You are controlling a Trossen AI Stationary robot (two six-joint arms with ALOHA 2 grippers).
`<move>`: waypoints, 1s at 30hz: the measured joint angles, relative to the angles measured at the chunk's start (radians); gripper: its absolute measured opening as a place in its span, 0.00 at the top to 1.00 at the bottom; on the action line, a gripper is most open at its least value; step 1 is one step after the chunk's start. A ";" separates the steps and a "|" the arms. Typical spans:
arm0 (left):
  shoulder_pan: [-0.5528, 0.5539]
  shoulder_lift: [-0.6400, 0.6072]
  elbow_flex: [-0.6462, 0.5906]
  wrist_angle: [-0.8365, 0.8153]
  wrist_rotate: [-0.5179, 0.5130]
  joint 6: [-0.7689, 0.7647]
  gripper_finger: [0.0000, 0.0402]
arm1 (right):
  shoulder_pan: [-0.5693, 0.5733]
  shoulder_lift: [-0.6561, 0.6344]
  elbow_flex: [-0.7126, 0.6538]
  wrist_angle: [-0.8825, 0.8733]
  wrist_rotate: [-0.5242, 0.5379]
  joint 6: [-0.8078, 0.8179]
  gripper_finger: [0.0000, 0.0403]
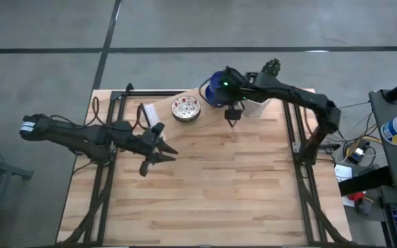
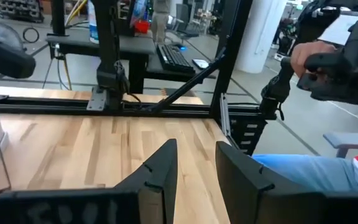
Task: Pick & Place Mini bowls
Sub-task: Stack the blue bowl on top of the blue bowls on the shelf
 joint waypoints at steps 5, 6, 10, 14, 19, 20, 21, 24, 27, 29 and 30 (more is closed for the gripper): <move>-0.001 -0.054 -0.060 0.032 -0.012 -0.033 0.74 | -0.023 0.101 0.103 -0.074 -0.015 -0.024 0.98; -0.001 -0.061 -0.071 0.039 -0.012 -0.039 0.74 | -0.024 0.119 0.120 -0.096 -0.015 -0.024 0.98; -0.001 -0.080 -0.090 0.048 -0.013 -0.051 0.74 | -0.023 0.161 0.185 -0.154 -0.014 -0.030 0.98; -0.001 -0.080 -0.090 0.049 -0.013 -0.051 0.74 | -0.022 0.203 0.250 -0.226 -0.013 -0.035 0.98; -0.001 -0.081 -0.090 0.051 -0.014 -0.058 0.74 | -0.022 0.240 0.313 -0.305 0.029 -0.027 0.98; -0.001 -0.080 -0.090 0.051 -0.014 -0.059 0.74 | -0.021 0.246 0.315 -0.313 0.059 -0.025 0.98; -0.001 -0.080 -0.090 0.051 -0.014 -0.059 0.74 | -0.017 0.254 0.316 -0.313 0.091 -0.014 0.98; -0.001 -0.079 -0.090 0.051 -0.014 -0.059 0.74 | -0.013 0.260 0.315 -0.322 0.114 -0.012 0.98; -0.001 -0.079 -0.090 0.051 -0.014 -0.059 0.74 | -0.005 0.253 0.315 -0.327 0.113 -0.002 0.97; -0.001 -0.079 -0.090 0.051 -0.014 -0.059 0.74 | 0.000 0.252 0.315 -0.331 0.113 0.003 0.94; -0.001 -0.079 -0.090 0.051 -0.014 -0.058 0.74 | 0.002 0.250 0.315 -0.330 0.113 0.003 0.92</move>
